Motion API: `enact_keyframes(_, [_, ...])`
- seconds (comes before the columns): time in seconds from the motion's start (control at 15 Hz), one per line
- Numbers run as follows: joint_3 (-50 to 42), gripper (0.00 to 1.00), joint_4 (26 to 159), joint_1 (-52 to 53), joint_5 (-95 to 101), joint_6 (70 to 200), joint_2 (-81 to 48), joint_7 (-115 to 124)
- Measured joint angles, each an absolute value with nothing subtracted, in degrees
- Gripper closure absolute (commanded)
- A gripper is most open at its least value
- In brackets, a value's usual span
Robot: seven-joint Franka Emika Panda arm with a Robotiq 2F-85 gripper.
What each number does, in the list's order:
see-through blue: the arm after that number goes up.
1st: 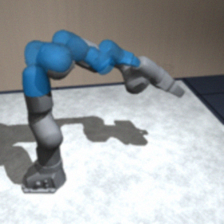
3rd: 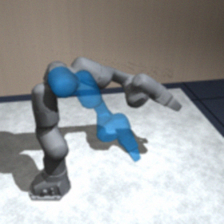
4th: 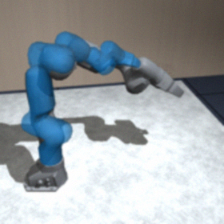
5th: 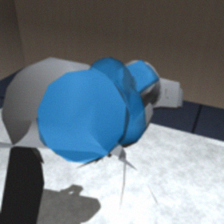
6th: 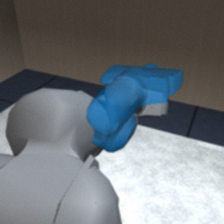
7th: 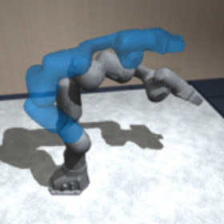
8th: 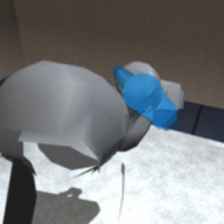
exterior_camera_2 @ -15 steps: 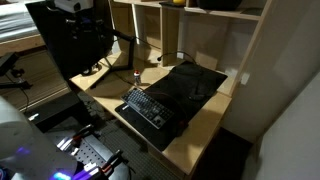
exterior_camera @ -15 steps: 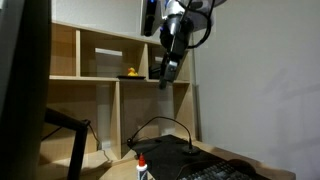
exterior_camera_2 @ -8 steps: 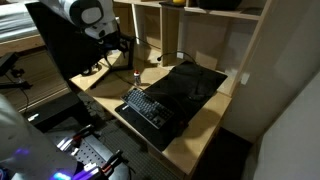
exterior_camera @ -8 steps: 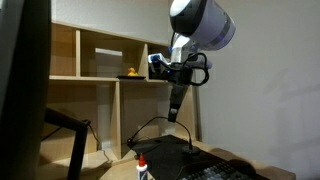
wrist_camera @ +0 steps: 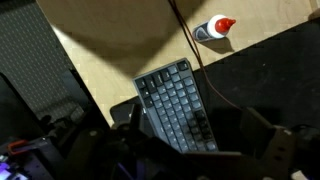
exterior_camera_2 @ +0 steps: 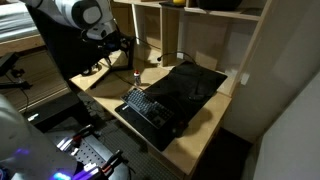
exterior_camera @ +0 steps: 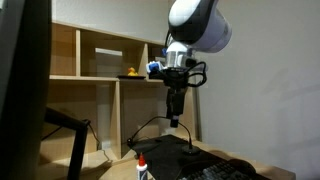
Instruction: Push the escape key on the keyboard
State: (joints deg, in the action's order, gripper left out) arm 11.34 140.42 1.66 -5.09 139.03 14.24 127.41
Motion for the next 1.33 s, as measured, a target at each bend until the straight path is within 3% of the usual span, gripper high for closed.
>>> enact_keyframes(0.4, [9.22, 0.0, 133.17, 0.28, 10.09, 148.78, -2.59, 132.13])
enact_keyframes(1.33, [7.45, 0.0, 130.43, 3.3, -9.62, 139.52, -3.52, 114.07])
